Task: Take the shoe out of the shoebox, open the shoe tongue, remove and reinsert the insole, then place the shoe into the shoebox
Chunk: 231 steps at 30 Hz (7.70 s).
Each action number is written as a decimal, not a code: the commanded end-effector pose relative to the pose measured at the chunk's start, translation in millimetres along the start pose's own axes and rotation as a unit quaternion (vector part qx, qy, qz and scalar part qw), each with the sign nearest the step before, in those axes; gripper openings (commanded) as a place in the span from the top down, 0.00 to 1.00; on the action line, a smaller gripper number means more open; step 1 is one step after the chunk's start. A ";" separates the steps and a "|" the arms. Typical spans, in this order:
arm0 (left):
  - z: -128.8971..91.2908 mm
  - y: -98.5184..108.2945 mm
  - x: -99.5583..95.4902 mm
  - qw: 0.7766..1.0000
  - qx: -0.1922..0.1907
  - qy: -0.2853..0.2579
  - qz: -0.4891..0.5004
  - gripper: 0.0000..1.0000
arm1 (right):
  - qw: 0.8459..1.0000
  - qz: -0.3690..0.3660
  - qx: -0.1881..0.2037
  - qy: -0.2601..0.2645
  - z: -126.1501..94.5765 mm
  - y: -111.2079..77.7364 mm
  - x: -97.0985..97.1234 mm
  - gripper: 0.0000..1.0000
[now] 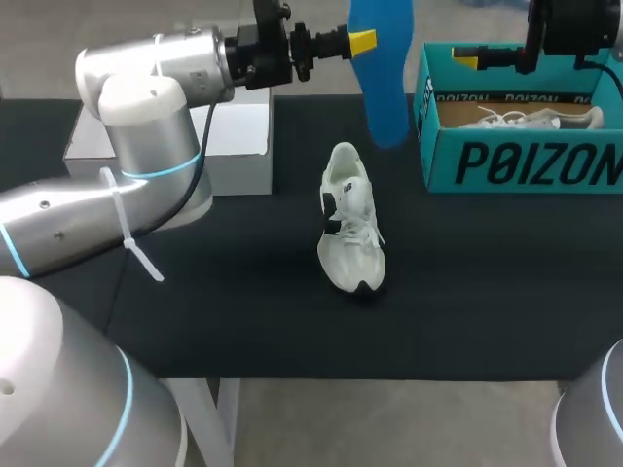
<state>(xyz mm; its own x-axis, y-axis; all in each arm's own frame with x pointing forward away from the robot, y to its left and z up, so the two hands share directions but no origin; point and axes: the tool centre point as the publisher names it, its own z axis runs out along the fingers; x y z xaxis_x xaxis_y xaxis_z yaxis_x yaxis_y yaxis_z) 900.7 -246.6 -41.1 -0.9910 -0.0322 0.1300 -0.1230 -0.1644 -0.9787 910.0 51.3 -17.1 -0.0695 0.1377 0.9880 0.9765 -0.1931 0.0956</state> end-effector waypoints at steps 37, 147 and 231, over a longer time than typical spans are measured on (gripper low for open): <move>-4.3 15.7 -7.6 0.650 0.100 -0.073 -0.750 1.00 | 1.000 0.005 -0.003 -0.004 2.6 1.0 -1.6 0.00; 4.8 -3.5 0.4 0.674 -0.099 0.039 0.731 1.00 | 1.000 0.003 -0.016 -0.007 -5.7 7.9 -3.1 0.00; 52.5 -1.3 9.6 0.613 0.014 0.115 0.782 1.00 | 1.000 0.013 0.012 0.013 28.5 -8.6 -1.6 0.74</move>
<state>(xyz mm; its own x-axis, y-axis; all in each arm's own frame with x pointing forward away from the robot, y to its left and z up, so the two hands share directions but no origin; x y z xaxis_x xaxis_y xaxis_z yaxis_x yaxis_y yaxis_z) 890.3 -294.0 -31.4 0.1192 -0.0350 -0.9922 0.9850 -0.1214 0.1226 907.0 78.4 -20.6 -0.0504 0.1100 0.9927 0.9823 -0.1739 0.0691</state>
